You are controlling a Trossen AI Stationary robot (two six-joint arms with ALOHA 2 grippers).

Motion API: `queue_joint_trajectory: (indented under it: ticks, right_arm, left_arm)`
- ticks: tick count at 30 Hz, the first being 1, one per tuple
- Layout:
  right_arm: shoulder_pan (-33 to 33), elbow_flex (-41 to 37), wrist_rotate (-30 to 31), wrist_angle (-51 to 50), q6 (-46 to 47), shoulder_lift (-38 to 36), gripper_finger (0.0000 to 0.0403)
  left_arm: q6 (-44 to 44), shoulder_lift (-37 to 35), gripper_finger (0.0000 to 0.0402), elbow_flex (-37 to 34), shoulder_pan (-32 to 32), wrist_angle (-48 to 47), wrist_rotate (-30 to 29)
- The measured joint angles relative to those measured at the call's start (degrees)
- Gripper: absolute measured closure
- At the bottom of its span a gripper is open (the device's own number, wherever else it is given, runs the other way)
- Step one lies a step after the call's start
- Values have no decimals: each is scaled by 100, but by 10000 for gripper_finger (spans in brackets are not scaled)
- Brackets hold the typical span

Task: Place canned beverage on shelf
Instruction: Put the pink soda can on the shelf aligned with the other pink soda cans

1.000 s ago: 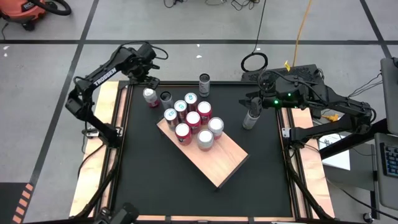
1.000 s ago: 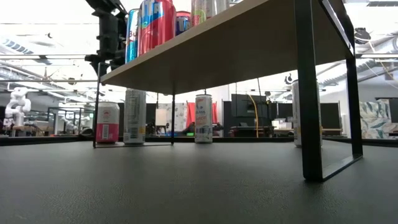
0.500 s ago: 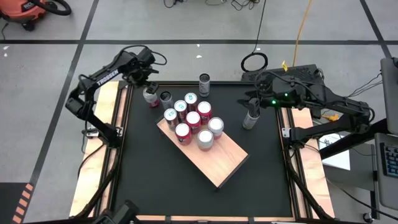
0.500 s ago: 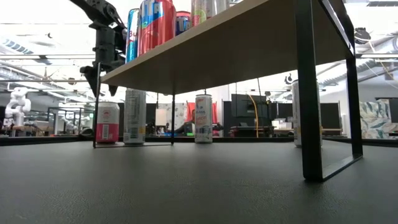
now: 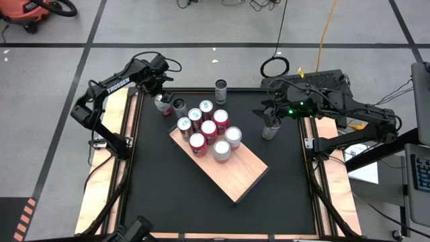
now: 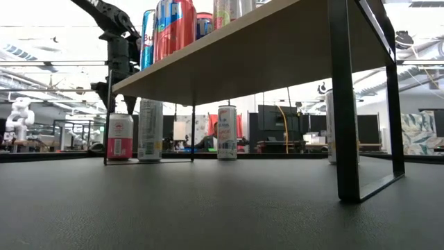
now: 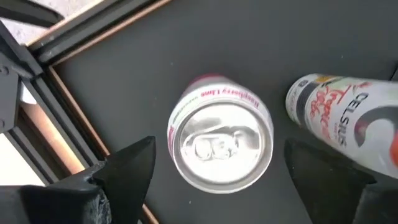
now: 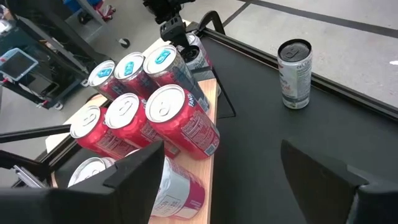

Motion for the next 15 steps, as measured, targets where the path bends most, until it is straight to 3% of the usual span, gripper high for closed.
queue_joint_trajectory:
  ticks: [15]
  right_arm:
    - [0,0,-2,1,135,0,106]
  left_arm:
    - [-36,375,56,0,-4,120,-57]
